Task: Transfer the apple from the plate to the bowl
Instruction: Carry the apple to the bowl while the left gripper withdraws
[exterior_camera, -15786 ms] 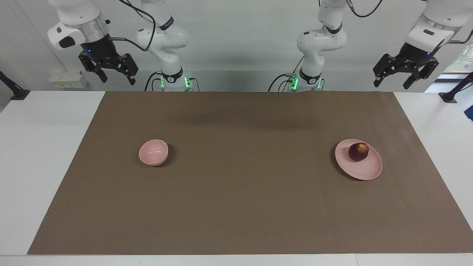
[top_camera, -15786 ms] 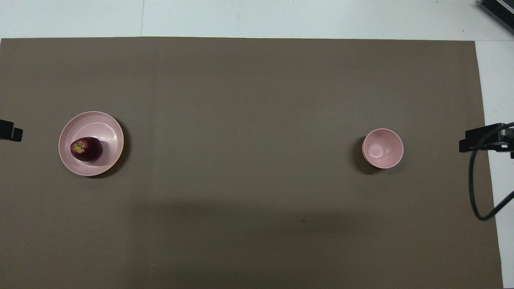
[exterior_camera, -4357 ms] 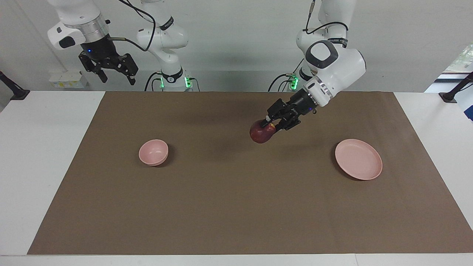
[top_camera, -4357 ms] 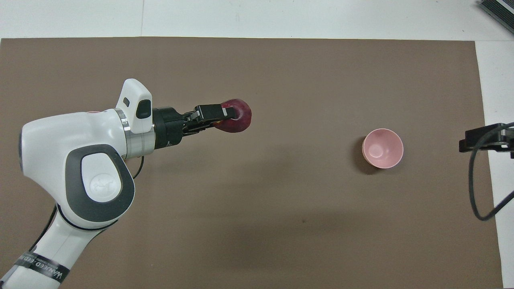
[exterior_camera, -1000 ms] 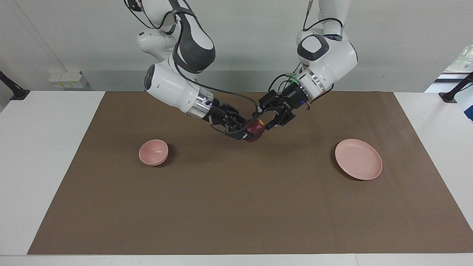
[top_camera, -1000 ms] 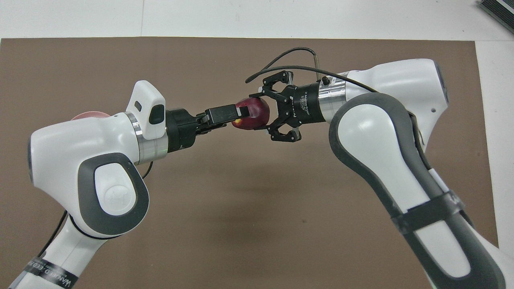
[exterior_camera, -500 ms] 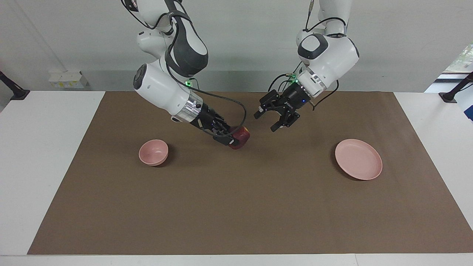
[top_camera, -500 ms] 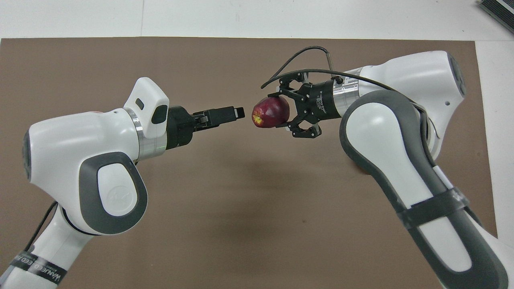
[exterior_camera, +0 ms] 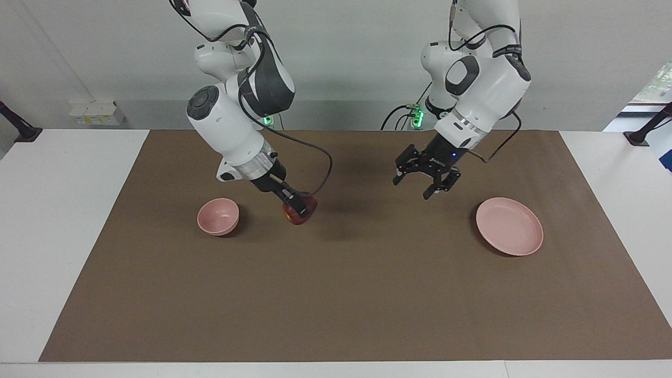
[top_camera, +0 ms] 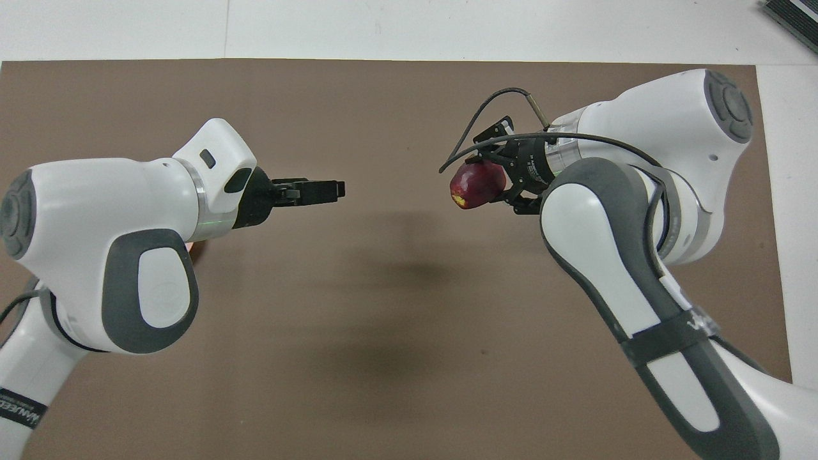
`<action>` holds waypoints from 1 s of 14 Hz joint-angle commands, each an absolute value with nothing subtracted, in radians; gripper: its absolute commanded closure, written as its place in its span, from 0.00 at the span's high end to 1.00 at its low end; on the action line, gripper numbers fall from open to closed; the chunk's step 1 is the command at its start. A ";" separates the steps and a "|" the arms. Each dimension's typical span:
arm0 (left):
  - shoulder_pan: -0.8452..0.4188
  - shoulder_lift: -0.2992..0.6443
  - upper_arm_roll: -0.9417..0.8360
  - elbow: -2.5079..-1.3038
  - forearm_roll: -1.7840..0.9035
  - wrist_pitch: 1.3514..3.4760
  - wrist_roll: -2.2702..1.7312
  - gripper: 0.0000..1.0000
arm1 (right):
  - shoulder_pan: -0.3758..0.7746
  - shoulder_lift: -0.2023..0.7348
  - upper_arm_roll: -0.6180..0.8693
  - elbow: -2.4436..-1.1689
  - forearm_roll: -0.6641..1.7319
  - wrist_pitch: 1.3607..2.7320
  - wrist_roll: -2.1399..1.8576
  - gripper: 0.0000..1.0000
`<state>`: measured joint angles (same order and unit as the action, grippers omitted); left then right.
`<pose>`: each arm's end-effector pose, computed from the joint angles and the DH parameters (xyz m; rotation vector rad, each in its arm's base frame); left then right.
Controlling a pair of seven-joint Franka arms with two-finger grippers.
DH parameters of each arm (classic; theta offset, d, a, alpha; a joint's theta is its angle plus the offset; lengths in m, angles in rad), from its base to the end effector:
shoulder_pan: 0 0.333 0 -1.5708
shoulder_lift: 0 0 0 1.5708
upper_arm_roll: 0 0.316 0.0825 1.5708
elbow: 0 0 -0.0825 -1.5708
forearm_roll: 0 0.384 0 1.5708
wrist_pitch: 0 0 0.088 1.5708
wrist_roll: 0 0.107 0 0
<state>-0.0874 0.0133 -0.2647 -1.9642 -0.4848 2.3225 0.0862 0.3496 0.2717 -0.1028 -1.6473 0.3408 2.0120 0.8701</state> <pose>0.5528 -0.2114 0.5030 2.6558 -0.2191 0.3819 0.6257 0.1844 0.4669 -2.6482 1.0425 0.1033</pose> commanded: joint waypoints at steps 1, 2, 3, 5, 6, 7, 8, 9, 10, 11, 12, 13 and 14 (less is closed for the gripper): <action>-0.060 0.035 -0.268 -1.910 -0.327 2.242 0.037 1.00 | 0.313 0.229 -0.100 -1.637 0.176 1.910 0.694 0.00; -0.042 0.040 -0.270 -1.884 -0.258 2.203 0.037 1.00 | 0.302 0.210 -0.098 -1.640 0.120 1.873 0.628 0.00; -0.028 0.054 -0.270 -1.858 -0.206 2.159 0.034 1.00 | 0.287 0.201 -0.098 -1.643 0.088 1.846 0.564 0.00; 0.001 0.064 -0.270 -1.781 -0.129 2.073 0.035 1.00 | 0.249 0.202 -0.097 -1.649 0.084 1.850 0.468 0.00; 0.021 0.072 -0.270 -1.741 -0.092 2.024 0.037 1.00 | 0.242 0.201 -0.098 -1.654 0.083 1.845 0.433 0.00; 0.025 0.074 -0.268 -1.697 -0.062 1.973 0.038 1.00 | 0.241 0.199 -0.098 -1.669 0.081 1.845 0.395 0.00; 0.037 0.074 -0.264 -1.662 -0.043 1.923 0.038 1.00 | 0.235 0.189 -0.097 -1.699 0.081 1.853 0.384 0.00; 0.050 0.075 -0.262 -1.625 -0.041 1.877 0.034 1.00 | 0.235 0.184 -0.097 -1.733 0.081 1.859 0.379 0.00; 0.055 0.069 -0.259 -1.605 -0.040 1.838 0.034 1.00 | 0.235 0.180 -0.097 -1.762 0.081 1.877 0.376 0.00; 0.070 0.061 -0.253 -1.582 -0.032 1.795 0.035 1.00 | 0.232 0.170 -0.097 -1.778 0.081 1.897 0.374 0.00; 0.087 0.058 -0.244 -1.545 -0.031 1.743 0.040 1.00 | 0.224 0.176 -0.097 -1.779 0.081 1.904 0.365 0.00; 0.097 0.060 -0.241 -1.501 -0.029 1.673 0.041 1.00 | 0.221 0.184 -0.098 -1.785 0.081 1.905 0.345 0.00; 0.110 0.063 -0.230 -1.449 -0.029 1.616 0.043 1.00 | 0.195 0.186 -0.098 -1.786 0.080 1.910 0.309 0.00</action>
<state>0.0805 0.0488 -0.2326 -1.5519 -0.0516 1.7304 0.0474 0.2351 0.2117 -0.1054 -1.7491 0.0971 1.8834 0.3756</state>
